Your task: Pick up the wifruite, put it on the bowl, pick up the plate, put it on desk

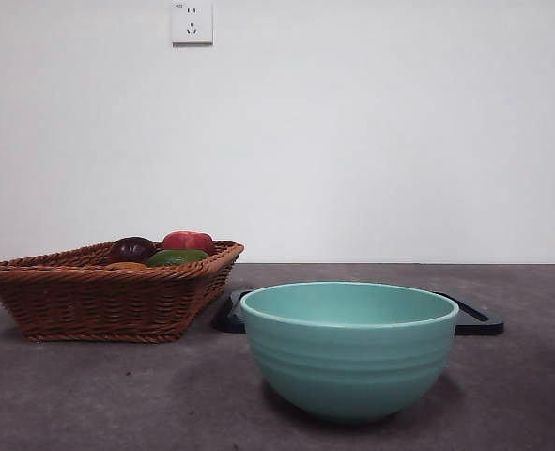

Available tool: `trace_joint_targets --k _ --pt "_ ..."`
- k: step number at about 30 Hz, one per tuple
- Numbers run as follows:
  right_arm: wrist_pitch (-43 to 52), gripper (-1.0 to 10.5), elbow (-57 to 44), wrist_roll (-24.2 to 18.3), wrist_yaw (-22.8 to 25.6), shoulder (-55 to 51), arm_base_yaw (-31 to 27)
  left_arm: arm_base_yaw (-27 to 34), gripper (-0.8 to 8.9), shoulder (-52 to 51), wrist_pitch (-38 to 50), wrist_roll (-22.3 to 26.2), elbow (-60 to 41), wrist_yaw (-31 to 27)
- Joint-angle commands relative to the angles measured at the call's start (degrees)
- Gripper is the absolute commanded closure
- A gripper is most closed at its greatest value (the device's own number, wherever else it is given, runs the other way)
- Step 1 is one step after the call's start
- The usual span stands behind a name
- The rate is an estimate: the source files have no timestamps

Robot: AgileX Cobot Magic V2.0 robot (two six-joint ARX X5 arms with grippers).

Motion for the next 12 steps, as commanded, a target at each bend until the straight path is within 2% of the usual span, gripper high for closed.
trace_joint_targets --k 1,5,7,12 --pt "-0.22 9.4 3.04 6.71 -0.07 -0.15 0.11 -0.22 7.98 0.22 0.90 -1.60 1.97 0.22" --pt "-1.70 9.4 6.82 13.11 -0.09 -0.04 1.05 -0.48 7.98 1.88 0.59 -4.11 4.00 0.37" --pt "-3.23 9.4 8.76 14.80 -0.09 0.46 1.66 -0.90 7.98 3.23 -0.24 -4.24 5.29 0.50" --pt "-11.91 9.4 16.00 15.82 -0.39 4.31 3.74 -2.80 7.98 8.68 -0.44 -4.44 9.75 1.16"
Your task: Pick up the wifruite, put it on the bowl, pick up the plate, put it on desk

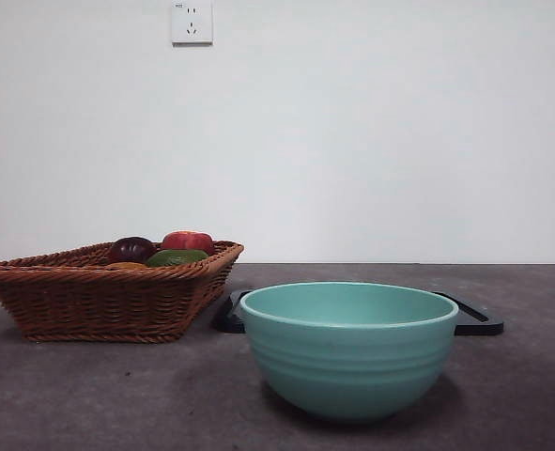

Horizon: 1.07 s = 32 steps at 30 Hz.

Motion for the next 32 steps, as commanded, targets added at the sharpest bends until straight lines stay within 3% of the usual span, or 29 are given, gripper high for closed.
trace_joint_targets --k 1,9,17,25,32 --pt "-4.90 9.4 4.37 1.97 -0.52 2.73 0.98 -1.03 7.98 3.15 0.66 -0.50 3.61 1.09" --pt "-12.90 9.4 16.66 0.66 -8.33 12.31 2.27 -4.00 7.98 15.41 -0.02 -0.44 16.13 1.20" --pt "-19.98 9.4 28.55 -7.87 -16.94 20.70 2.27 -6.91 7.98 27.21 -5.09 0.22 32.33 3.91" --pt "-27.45 9.4 37.62 -15.45 -20.24 26.21 2.80 -9.81 7.98 35.76 -16.13 0.72 44.83 13.14" --pt "-27.96 9.4 38.75 -16.39 -20.92 26.82 7.91 -13.20 7.98 37.29 -24.76 4.96 49.07 16.81"
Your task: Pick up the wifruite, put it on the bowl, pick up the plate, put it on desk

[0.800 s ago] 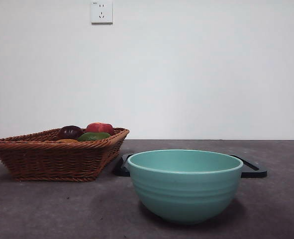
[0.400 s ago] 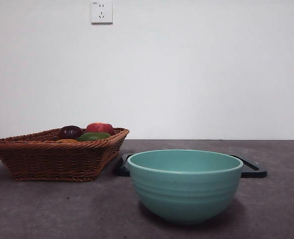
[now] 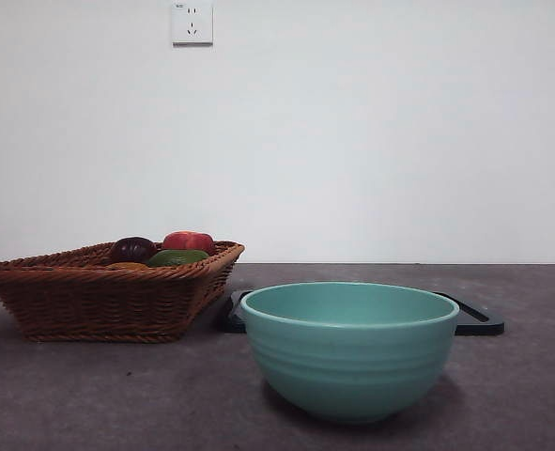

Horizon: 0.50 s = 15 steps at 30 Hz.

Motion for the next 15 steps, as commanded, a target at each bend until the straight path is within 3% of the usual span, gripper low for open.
trace_joint_targets --k 1,13,15 --pt "0.22 9.4 0.94 -1.22 -0.13 0.37 1.79 -1.27 7.98 0.37 -1.18 2.54 1.73 0.63" --pt "0.31 9.3 0.94 -2.36 -0.13 0.31 3.72 -2.45 7.72 0.26 -6.97 2.25 1.73 0.63" --pt "0.39 9.1 0.92 -2.36 -0.13 0.31 3.72 -2.45 6.85 0.26 -8.15 2.25 1.73 0.63"
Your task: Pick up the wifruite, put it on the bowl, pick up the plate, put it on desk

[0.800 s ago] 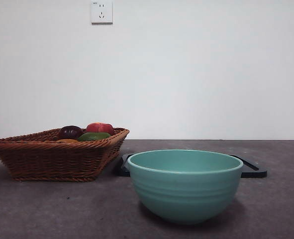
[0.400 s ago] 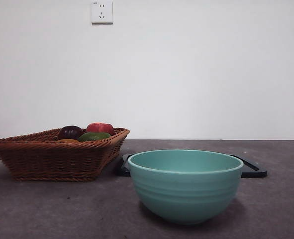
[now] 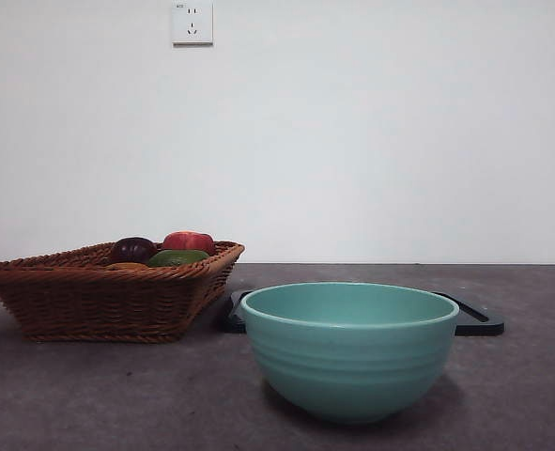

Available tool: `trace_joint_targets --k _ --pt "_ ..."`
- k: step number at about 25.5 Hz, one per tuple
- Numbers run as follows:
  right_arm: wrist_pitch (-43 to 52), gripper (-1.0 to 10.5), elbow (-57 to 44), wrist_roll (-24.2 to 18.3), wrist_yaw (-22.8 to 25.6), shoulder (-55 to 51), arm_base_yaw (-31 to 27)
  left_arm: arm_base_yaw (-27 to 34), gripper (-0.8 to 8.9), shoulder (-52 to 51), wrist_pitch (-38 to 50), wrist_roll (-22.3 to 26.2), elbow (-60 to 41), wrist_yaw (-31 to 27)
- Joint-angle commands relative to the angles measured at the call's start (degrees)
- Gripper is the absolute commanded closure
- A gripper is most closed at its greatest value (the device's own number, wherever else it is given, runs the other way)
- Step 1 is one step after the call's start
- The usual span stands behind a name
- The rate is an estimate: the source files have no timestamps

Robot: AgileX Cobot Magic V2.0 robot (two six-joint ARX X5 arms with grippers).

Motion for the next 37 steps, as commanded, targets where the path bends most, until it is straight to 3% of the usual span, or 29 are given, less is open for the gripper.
trace_joint_targets --k 1,4,6,7,23,31,37 --pt "0.50 8.7 0.94 -0.68 -0.11 0.26 0.24 -0.26 6.31 0.31 -0.76 0.63 1.29 0.33" --pt "0.87 5.8 0.92 -0.61 -0.11 0.26 0.24 -0.26 3.17 0.31 -1.31 0.63 1.29 0.33" --pt "0.92 4.4 0.92 -0.63 -0.09 0.26 0.24 -0.26 1.71 0.31 -1.09 0.59 1.29 0.33" --pt "0.92 4.0 0.92 -0.68 -0.09 0.26 0.24 -0.26 1.46 0.31 -0.66 0.37 1.29 0.33" --pt "-1.68 4.0 1.84 0.61 -0.35 0.22 0.24 -0.26 1.59 0.98 -3.02 1.18 1.55 0.00" --pt "-5.99 4.0 4.17 0.57 -0.33 0.22 0.24 -0.26 1.61 7.28 -5.66 -0.68 2.47 -1.05" --pt "-9.18 4.0 5.77 0.57 -0.33 0.22 0.24 -0.57 1.62 17.92 -10.25 -1.11 7.41 -7.98"
